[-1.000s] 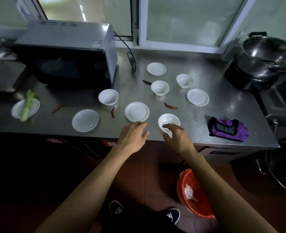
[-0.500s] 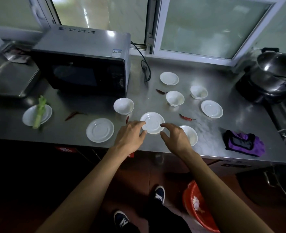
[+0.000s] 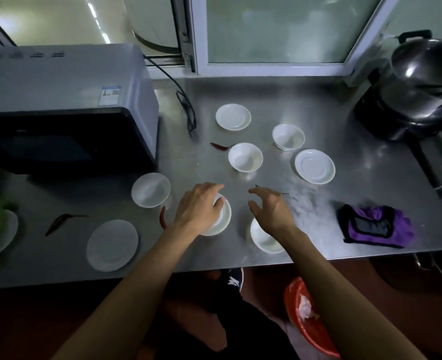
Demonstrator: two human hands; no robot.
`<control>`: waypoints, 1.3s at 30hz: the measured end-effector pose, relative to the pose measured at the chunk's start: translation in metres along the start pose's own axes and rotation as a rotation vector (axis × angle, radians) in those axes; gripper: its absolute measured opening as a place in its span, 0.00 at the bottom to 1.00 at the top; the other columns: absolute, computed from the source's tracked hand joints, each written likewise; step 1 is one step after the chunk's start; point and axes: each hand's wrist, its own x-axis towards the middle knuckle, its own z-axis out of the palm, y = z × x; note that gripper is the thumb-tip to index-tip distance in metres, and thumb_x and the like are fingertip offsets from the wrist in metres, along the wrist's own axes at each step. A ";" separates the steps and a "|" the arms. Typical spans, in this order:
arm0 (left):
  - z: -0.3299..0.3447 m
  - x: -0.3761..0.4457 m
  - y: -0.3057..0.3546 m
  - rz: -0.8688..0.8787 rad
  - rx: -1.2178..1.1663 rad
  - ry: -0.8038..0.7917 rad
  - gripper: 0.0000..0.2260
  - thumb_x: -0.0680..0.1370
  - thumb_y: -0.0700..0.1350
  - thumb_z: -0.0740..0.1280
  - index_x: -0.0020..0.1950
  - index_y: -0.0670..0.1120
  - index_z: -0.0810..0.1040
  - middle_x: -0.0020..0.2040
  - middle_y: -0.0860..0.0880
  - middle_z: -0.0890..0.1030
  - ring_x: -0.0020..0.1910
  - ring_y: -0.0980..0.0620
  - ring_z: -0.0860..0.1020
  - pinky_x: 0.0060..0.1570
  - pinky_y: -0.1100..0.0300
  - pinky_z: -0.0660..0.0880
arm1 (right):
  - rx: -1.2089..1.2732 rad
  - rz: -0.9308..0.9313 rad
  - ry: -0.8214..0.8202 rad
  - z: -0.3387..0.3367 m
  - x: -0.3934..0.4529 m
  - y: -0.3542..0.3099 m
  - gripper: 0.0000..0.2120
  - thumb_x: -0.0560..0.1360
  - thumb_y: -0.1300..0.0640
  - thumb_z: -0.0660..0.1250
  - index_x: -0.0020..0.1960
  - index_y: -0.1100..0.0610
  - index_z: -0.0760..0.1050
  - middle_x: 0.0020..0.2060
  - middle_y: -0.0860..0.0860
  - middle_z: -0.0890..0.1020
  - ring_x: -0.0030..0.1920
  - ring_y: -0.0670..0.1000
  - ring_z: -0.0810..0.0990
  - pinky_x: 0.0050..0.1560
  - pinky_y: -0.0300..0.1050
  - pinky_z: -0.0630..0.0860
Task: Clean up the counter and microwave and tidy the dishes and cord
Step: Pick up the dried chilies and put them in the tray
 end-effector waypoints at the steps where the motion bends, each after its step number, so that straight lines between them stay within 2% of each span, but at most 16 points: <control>1: 0.005 0.010 0.001 -0.009 -0.010 -0.013 0.19 0.82 0.50 0.62 0.73 0.50 0.71 0.71 0.51 0.74 0.69 0.47 0.71 0.66 0.50 0.69 | -0.004 0.019 -0.006 0.000 0.008 0.009 0.17 0.79 0.56 0.67 0.66 0.56 0.76 0.65 0.54 0.79 0.68 0.55 0.75 0.67 0.52 0.72; 6: 0.027 0.042 0.014 -0.004 -0.033 -0.054 0.17 0.82 0.51 0.63 0.71 0.50 0.74 0.68 0.50 0.77 0.67 0.46 0.73 0.65 0.49 0.70 | -0.057 0.095 -0.049 0.004 0.030 0.038 0.17 0.77 0.57 0.66 0.66 0.56 0.77 0.65 0.52 0.79 0.64 0.57 0.77 0.66 0.53 0.72; 10: 0.035 0.060 0.015 0.026 -0.025 -0.075 0.17 0.81 0.51 0.63 0.70 0.50 0.75 0.67 0.49 0.78 0.65 0.46 0.74 0.64 0.48 0.71 | -0.152 0.141 -0.065 0.012 0.041 0.054 0.18 0.78 0.59 0.65 0.67 0.54 0.76 0.65 0.51 0.79 0.64 0.55 0.76 0.66 0.50 0.68; 15: 0.044 0.079 0.011 0.067 -0.020 -0.111 0.16 0.81 0.50 0.63 0.69 0.49 0.76 0.65 0.48 0.79 0.63 0.45 0.75 0.61 0.48 0.73 | -0.257 0.156 -0.054 0.021 0.051 0.070 0.22 0.76 0.62 0.65 0.69 0.49 0.75 0.63 0.49 0.79 0.62 0.55 0.74 0.61 0.49 0.66; 21: 0.045 0.097 0.002 0.126 -0.032 -0.124 0.15 0.81 0.49 0.64 0.67 0.48 0.77 0.62 0.48 0.81 0.61 0.44 0.76 0.58 0.47 0.74 | -0.271 0.207 -0.049 0.030 0.071 0.070 0.15 0.77 0.63 0.62 0.61 0.55 0.78 0.58 0.53 0.80 0.59 0.58 0.74 0.57 0.52 0.66; 25: 0.043 0.109 -0.008 0.130 -0.042 -0.113 0.14 0.80 0.48 0.64 0.65 0.49 0.78 0.58 0.48 0.82 0.58 0.44 0.77 0.56 0.47 0.75 | -0.352 0.236 -0.071 0.035 0.080 0.068 0.13 0.79 0.60 0.60 0.58 0.55 0.79 0.55 0.53 0.80 0.58 0.58 0.73 0.57 0.52 0.64; 28: 0.042 0.116 -0.011 0.140 -0.049 -0.113 0.14 0.80 0.48 0.64 0.65 0.49 0.78 0.57 0.48 0.82 0.57 0.44 0.78 0.55 0.46 0.75 | -0.419 0.273 -0.019 0.040 0.084 0.073 0.10 0.79 0.61 0.60 0.53 0.54 0.80 0.51 0.53 0.80 0.54 0.57 0.74 0.55 0.51 0.65; 33: 0.040 0.128 -0.011 0.181 -0.074 -0.090 0.12 0.80 0.46 0.65 0.62 0.48 0.79 0.54 0.48 0.83 0.54 0.44 0.78 0.52 0.47 0.76 | -0.370 0.311 0.006 0.037 0.090 0.080 0.09 0.80 0.60 0.60 0.51 0.55 0.79 0.48 0.53 0.79 0.50 0.58 0.75 0.54 0.52 0.67; 36: 0.037 0.138 -0.013 0.188 -0.076 -0.073 0.11 0.80 0.46 0.65 0.61 0.48 0.80 0.53 0.48 0.83 0.54 0.44 0.78 0.50 0.49 0.77 | -0.289 0.301 0.079 0.031 0.092 0.080 0.06 0.77 0.64 0.63 0.44 0.59 0.77 0.42 0.55 0.77 0.39 0.58 0.74 0.45 0.53 0.74; 39: 0.033 0.151 -0.019 0.181 -0.068 -0.064 0.11 0.80 0.46 0.65 0.61 0.48 0.80 0.54 0.48 0.83 0.54 0.44 0.79 0.49 0.49 0.77 | -0.207 0.310 0.122 0.027 0.096 0.081 0.05 0.76 0.65 0.64 0.43 0.59 0.76 0.41 0.54 0.76 0.36 0.58 0.76 0.37 0.48 0.75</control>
